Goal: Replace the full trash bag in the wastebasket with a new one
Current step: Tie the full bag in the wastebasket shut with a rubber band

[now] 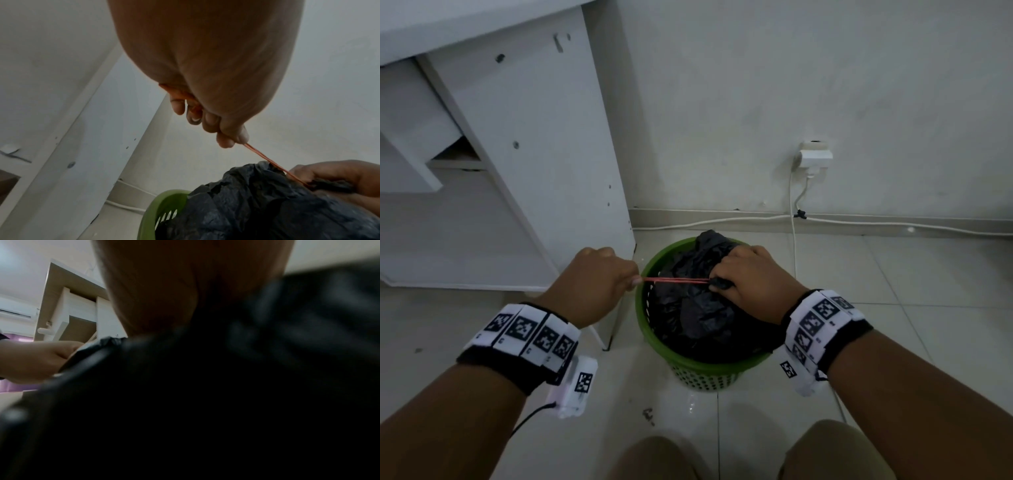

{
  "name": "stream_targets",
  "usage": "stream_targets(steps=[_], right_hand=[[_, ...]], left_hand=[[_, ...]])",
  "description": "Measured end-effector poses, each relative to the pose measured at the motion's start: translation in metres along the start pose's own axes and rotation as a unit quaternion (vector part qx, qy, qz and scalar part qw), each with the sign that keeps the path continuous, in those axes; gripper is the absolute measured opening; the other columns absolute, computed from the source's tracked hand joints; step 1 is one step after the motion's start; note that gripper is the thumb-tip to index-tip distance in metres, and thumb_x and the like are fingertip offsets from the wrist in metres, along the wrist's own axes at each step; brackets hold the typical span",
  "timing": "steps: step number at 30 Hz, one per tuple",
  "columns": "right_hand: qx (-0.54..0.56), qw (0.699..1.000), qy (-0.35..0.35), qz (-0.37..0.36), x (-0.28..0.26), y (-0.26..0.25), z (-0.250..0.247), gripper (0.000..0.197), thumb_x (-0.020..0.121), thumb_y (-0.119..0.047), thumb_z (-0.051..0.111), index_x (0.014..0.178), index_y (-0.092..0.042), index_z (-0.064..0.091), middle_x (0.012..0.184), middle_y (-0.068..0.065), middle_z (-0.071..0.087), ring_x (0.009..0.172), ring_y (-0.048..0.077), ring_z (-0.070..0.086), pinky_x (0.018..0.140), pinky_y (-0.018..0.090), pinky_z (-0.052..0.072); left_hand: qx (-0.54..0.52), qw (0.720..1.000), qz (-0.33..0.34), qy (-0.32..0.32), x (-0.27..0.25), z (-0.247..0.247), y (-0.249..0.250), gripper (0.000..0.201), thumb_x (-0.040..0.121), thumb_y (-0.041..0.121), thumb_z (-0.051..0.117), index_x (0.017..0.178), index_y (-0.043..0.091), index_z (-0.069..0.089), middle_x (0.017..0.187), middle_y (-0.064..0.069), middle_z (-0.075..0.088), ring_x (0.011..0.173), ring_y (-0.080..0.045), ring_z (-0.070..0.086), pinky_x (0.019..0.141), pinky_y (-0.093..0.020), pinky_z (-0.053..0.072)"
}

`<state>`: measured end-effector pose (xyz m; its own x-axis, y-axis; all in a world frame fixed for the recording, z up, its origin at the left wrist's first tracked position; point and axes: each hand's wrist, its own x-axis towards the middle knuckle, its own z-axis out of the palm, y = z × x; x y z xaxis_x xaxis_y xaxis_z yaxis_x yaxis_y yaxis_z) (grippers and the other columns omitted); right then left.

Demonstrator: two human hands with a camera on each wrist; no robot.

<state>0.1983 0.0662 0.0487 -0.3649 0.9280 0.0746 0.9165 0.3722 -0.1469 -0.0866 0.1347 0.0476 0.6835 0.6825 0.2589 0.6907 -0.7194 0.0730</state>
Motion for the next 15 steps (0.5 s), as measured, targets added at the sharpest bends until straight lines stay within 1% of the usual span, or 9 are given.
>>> stream_targets(steps=[2, 3, 4, 5, 6, 8, 11, 13, 15], right_hand=[[0.004, 1.0, -0.002, 0.006, 0.001, -0.004, 0.002, 0.023, 0.1, -0.039, 0.05, 0.107, -0.024, 0.067, 0.101, -0.003, 0.064, 0.108, 0.023, 0.049, 0.096, 0.038, 0.031], [0.004, 1.0, 0.002, 0.008, 0.002, -0.005, 0.003, 0.023, 0.1, -0.038, 0.05, 0.107, -0.024, 0.067, 0.101, -0.002, 0.064, 0.107, 0.024, 0.049, 0.094, 0.037, 0.031], [0.003, 1.0, 0.01, 0.01, 0.002, -0.006, 0.005, 0.021, 0.099, -0.037, 0.051, 0.106, -0.025, 0.067, 0.099, -0.002, 0.064, 0.106, 0.024, 0.05, 0.093, 0.037, 0.031], [0.002, 1.0, 0.017, 0.014, 0.002, -0.007, 0.006, 0.02, 0.099, -0.036, 0.051, 0.104, -0.025, 0.067, 0.098, -0.002, 0.064, 0.105, 0.025, 0.05, 0.092, 0.037, 0.031], [-0.001, 1.0, 0.02, 0.018, 0.002, -0.009, 0.006, 0.019, 0.099, -0.035, 0.051, 0.103, -0.025, 0.067, 0.096, -0.002, 0.063, 0.104, 0.025, 0.051, 0.092, 0.038, 0.032], [-0.006, 1.0, 0.018, 0.023, 0.003, -0.015, 0.004, 0.023, 0.099, -0.034, 0.046, 0.101, -0.023, 0.065, 0.096, 0.0, 0.062, 0.102, 0.026, 0.05, 0.092, 0.04, 0.034], [-0.007, 0.999, 0.029, 0.03, 0.005, -0.024, -0.003, 0.031, 0.094, -0.033, 0.037, 0.101, -0.02, 0.065, 0.099, 0.002, 0.065, 0.1, 0.028, 0.052, 0.09, 0.043, 0.037], [-0.001, 0.999, 0.036, 0.034, 0.005, -0.025, -0.005, 0.028, 0.094, -0.031, 0.039, 0.101, -0.021, 0.064, 0.101, 0.002, 0.066, 0.1, 0.027, 0.053, 0.09, 0.043, 0.037], [0.006, 0.999, 0.035, 0.035, 0.004, -0.026, -0.004, 0.024, 0.095, -0.029, 0.043, 0.104, -0.02, 0.063, 0.102, 0.002, 0.065, 0.101, 0.027, 0.052, 0.091, 0.042, 0.036]], left_hand=[[0.004, 1.0, -0.001, -0.019, 0.002, 0.002, 0.004, 0.049, 0.09, 0.05, 0.034, 0.067, 0.023, 0.067, 0.056, 0.008, 0.046, 0.057, -0.019, 0.047, 0.059, -0.03, 0.035], [0.002, 0.999, -0.011, -0.039, 0.003, 0.003, 0.007, 0.054, 0.09, 0.055, 0.03, 0.077, 0.023, 0.071, 0.065, 0.003, 0.057, 0.067, -0.024, 0.056, 0.062, -0.033, 0.041], [-0.019, 0.998, -0.032, -0.058, 0.004, 0.002, 0.013, 0.058, 0.089, 0.06, 0.028, 0.095, 0.023, 0.073, 0.084, -0.002, 0.065, 0.083, -0.029, 0.06, 0.07, -0.038, 0.046], [-0.062, 0.995, -0.059, -0.059, 0.005, 0.0, 0.023, 0.064, 0.088, 0.065, 0.029, 0.117, 0.023, 0.067, 0.107, -0.006, 0.065, 0.103, -0.031, 0.058, 0.083, -0.04, 0.048], [-0.111, 0.989, -0.083, -0.045, 0.006, -0.002, 0.035, 0.073, 0.087, 0.068, 0.029, 0.136, 0.02, 0.055, 0.128, -0.008, 0.057, 0.119, -0.029, 0.051, 0.097, -0.039, 0.043], [-0.171, 0.98, -0.098, -0.006, 0.012, -0.006, 0.065, 0.081, 0.089, 0.069, 0.031, 0.148, 0.014, 0.039, 0.145, -0.009, 0.046, 0.132, -0.025, 0.04, 0.106, -0.032, 0.032], [-0.202, 0.973, -0.11, 0.037, 0.022, -0.001, 0.094, 0.062, 0.097, 0.055, 0.039, 0.146, 0.016, 0.042, 0.139, -0.007, 0.054, 0.126, -0.024, 0.048, 0.106, -0.035, 0.038], [-0.238, 0.963, -0.128, 0.003, 0.027, 0.004, 0.101, 0.046, 0.101, 0.046, 0.041, 0.138, 0.02, 0.048, 0.126, -0.003, 0.062, 0.113, -0.021, 0.057, 0.093, -0.035, 0.046], [-0.253, 0.959, -0.126, -0.012, 0.028, 0.007, 0.105, 0.032, 0.103, 0.037, 0.044, 0.128, 0.019, 0.053, 0.112, -0.002, 0.067, 0.098, -0.019, 0.061, 0.079, -0.032, 0.047]])
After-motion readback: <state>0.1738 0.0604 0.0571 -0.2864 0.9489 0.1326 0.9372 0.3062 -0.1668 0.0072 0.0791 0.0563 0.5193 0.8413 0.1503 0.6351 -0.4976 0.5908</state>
